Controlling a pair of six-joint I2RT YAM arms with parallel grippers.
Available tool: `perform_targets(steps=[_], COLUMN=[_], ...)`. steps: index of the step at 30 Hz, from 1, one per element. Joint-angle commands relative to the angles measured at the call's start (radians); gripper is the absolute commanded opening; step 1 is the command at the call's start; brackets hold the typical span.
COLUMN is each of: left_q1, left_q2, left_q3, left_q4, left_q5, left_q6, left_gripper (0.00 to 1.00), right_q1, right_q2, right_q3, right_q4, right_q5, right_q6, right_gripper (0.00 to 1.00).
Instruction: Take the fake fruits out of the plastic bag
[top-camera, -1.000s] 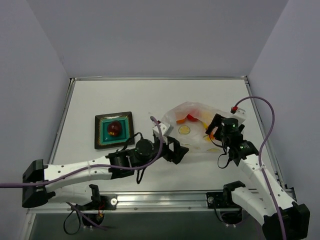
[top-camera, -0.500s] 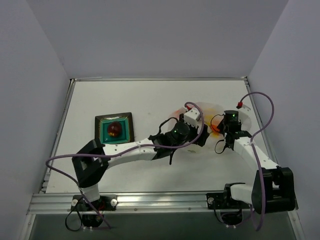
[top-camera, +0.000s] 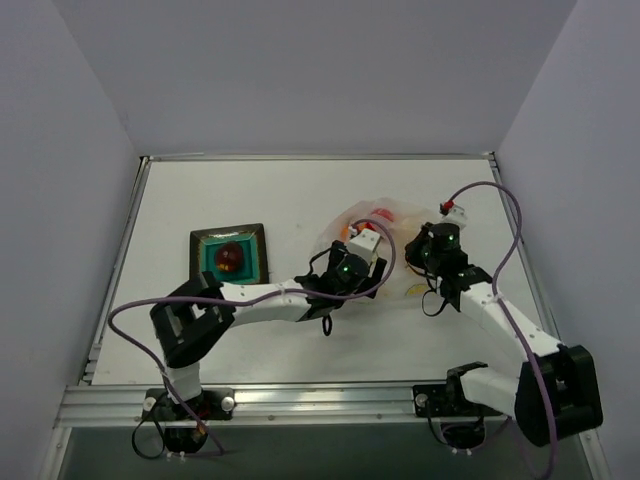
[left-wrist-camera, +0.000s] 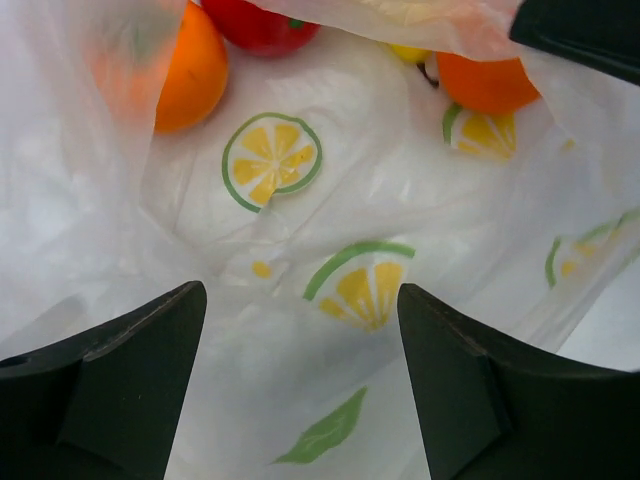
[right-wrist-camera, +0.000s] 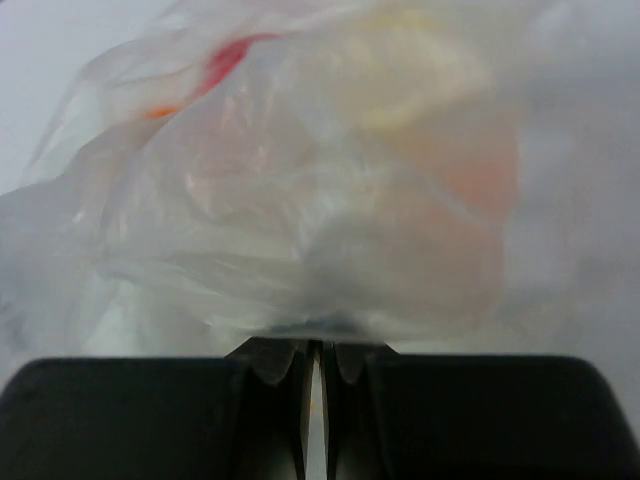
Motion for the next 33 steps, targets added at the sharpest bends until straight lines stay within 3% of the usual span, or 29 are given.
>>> perform_targets(steps=[1,6,10,18,27,33], left_q1=[0.012,-0.010,-0.030,-0.013,-0.002,0.016], left_q2=[-0.167,-0.267,-0.225,-0.037,0.096,0.119], left_q3=[-0.065,-0.094,-0.028,0.192,0.306,0.300], left_q4=[-0.008,-0.045,-0.073,-0.094,-0.076,-0.094], left_q5=[-0.141,-0.102,-0.047,0.045,0.180,0.169], left_q6=[0.013,-0.007,-0.001,0.005,0.011,-0.006], left_gripper=[0.75,0.75,0.75,0.73,0.81,0.77], right_q1=[0.094,0.063,-0.069,-0.142,-0.153,-0.162], right_q2=[-0.171,-0.288,-0.276,-0.043,0.157,0.250], right_q3=[0.014,0.019,-0.042,-0.068,-0.094,-0.085], right_q4=[-0.075,-0.181,-0.160,-0.025,0.118,0.210], right_q5=[-0.117,0.011,0.078,0.037,-0.003,-0.029], right_q6=[0.007,0.011,0.048,0.028,0.016,0.045], right_gripper=[0.00,0.00,0.00,0.00,0.00,0.03])
